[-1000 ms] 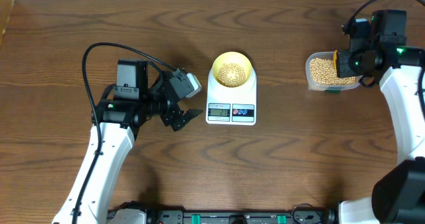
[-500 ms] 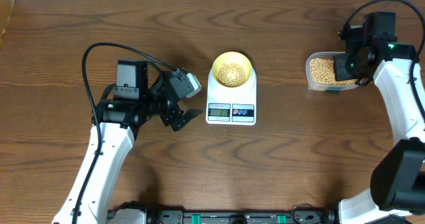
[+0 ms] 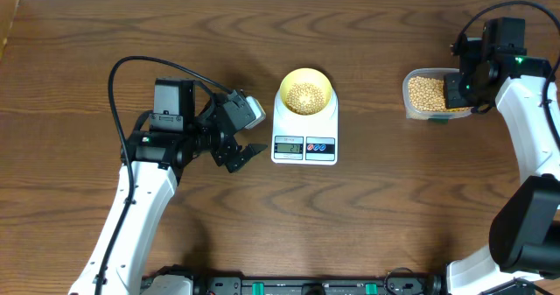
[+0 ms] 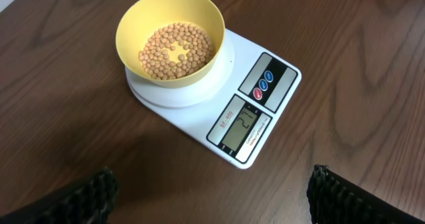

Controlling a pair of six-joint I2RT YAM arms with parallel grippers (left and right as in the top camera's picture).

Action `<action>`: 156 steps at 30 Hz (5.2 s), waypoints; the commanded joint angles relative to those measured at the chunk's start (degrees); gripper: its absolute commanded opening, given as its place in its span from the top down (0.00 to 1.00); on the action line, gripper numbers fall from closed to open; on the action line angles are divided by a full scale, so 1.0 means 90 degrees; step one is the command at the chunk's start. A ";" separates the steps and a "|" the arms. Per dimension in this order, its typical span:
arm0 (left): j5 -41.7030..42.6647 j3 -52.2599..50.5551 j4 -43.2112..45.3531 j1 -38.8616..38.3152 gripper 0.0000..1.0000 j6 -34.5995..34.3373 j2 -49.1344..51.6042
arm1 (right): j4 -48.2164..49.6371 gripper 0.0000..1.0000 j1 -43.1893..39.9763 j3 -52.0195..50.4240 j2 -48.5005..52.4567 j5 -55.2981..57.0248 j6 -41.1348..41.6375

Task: Scoop item into bowl and weigh 50g on scale
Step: 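Dip the scoop into the soybeans again and lift it, then carry the scoop left over the yellow bowl, then tilt the scoop to pour more soybeans into the bowl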

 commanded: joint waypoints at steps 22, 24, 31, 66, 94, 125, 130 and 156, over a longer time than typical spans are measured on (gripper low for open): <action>-0.0036 0.0192 0.0002 0.0022 0.07 0.0104 0.0017 | 0.1044 0.99 -0.0262 -0.1018 0.0044 -0.1474 0.0576; -0.0036 0.0192 0.0002 0.0022 0.07 0.0107 0.0017 | 0.1044 0.99 -0.0427 -0.1018 0.0044 -0.2089 0.0665; -0.0036 0.0192 0.0002 0.0022 0.07 0.0107 0.0017 | 0.0945 0.99 -0.0784 -0.1018 0.0182 -0.3053 0.0692; -0.0036 0.0192 0.0002 0.0022 0.07 0.0107 0.0017 | 0.0464 0.99 -0.2970 -0.1003 0.0916 -0.7825 -0.0136; -0.0036 0.0192 0.0002 0.0022 0.07 0.0107 0.0017 | 0.1457 0.99 -0.0697 -0.1003 0.0916 -0.9061 0.1231; -0.0036 0.0192 0.0002 0.0022 0.07 0.0107 0.0017 | 0.1333 0.99 0.2317 0.0165 0.0627 -0.4787 0.0959; -0.0036 0.0192 0.0002 0.0022 0.07 0.0107 0.0017 | 0.0913 0.99 0.2822 0.0551 0.0622 -0.3400 0.0493; -0.0036 0.0192 0.0002 0.0022 0.07 0.0107 0.0017 | 0.1423 0.99 0.4316 0.0716 0.0522 0.0770 -0.0316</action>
